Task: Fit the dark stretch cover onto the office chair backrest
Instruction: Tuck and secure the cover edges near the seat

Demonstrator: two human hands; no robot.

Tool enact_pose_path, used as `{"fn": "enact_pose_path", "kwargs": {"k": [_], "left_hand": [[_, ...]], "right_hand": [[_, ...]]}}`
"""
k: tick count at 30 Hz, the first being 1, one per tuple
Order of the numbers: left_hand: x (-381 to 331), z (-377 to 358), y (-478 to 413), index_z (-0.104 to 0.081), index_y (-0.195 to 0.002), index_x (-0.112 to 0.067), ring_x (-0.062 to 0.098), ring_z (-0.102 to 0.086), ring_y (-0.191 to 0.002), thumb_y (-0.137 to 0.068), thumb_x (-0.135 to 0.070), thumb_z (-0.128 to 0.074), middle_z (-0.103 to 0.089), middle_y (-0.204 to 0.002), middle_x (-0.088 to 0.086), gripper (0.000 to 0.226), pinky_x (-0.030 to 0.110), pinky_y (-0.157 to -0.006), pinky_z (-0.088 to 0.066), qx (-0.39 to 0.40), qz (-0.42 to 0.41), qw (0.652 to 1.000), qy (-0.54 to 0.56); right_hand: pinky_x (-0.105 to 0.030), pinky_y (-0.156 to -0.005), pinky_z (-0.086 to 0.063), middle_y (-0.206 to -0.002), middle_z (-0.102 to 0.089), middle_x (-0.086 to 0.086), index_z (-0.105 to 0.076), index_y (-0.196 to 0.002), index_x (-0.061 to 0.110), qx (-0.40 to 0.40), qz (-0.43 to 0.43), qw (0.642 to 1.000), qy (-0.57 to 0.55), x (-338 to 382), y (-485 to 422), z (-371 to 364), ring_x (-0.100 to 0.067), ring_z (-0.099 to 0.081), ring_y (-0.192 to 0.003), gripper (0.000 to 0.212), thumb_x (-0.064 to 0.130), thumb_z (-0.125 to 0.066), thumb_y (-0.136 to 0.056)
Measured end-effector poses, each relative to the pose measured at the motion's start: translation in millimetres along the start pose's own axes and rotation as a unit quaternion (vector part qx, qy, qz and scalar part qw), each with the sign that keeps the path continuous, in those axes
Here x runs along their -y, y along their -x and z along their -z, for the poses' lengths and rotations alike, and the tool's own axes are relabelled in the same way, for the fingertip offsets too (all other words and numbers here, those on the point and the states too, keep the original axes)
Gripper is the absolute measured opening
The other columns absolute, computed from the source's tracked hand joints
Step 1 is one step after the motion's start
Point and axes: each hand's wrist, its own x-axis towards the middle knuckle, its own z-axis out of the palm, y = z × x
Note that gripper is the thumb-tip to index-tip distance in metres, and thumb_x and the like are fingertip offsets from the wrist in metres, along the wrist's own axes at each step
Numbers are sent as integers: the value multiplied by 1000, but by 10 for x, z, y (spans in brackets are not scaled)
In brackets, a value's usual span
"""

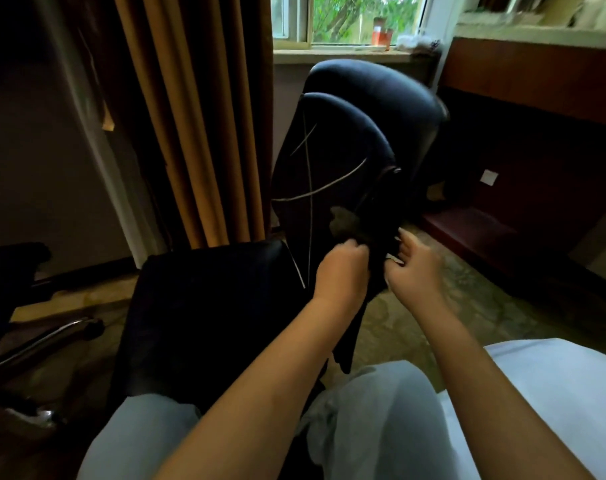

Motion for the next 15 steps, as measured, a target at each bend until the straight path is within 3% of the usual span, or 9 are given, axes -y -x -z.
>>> {"fn": "enact_pose_path", "kwargs": {"k": [2, 3, 6, 8, 11, 15], "left_hand": [[121, -33, 76, -67, -99, -5, 33, -60, -90, -90, -15, -56, -61, -97, 11, 17, 38, -71, -48, 51, 6, 998, -29], [148, -10, 86, -67, -98, -5, 32, -60, -89, -90, -17, -56, -61, -97, 11, 18, 38, -71, -49, 41, 9, 999, -14], [36, 232, -28, -66, -100, -5, 28, -61, -91, -88, -19, -60, -64, -102, 11, 20, 38, -79, -50, -103, -9, 990, 100], [-145, 483, -237, -68, -102, -4, 25, -62, -96, -88, -17, -62, -65, -107, 9, 20, 34, -86, -49, -190, -54, 970, 145], [-388, 730, -524, -68, -101, -2, 26, -61, -97, -85, -13, -63, -65, -107, 11, 20, 34, -84, -49, -220, -116, 959, 133], [-390, 601, -593, -60, -111, 0, 30, -58, -97, -86, -8, -61, -62, -104, 14, 26, 36, -78, -48, -231, -127, 959, 103]], "right_hand": [[-39, -91, -53, -113, -68, -1, -53, -133, 15, 4, -10, 1000, -17, -6, -1, -6, -14, -64, -104, 54, 2, -62, -81], [-40, -91, -54, -112, -68, -1, -54, -132, 16, 8, -8, 1000, -18, -8, -4, -6, -14, -64, -104, 54, 3, -62, -81], [-38, -83, -56, -105, -71, 0, -60, -126, 16, -3, 11, 1000, 2, -6, -29, 1, -13, -67, -95, 46, 7, -61, -81], [-26, -74, -54, -101, -72, -3, -63, -120, 13, -14, 18, 1000, 14, -1, -33, 11, -14, -68, -89, 38, 8, -62, -83], [-3, -62, -43, -99, -71, -3, -66, -116, 9, -18, 35, 999, 19, -6, -14, 31, -12, -66, -85, 35, 1, -60, -82], [-4, -63, -45, -99, -72, 0, -67, -116, 12, -27, 32, 999, 7, -63, 22, 20, -9, -68, -85, 34, 3, -60, -84]]}}
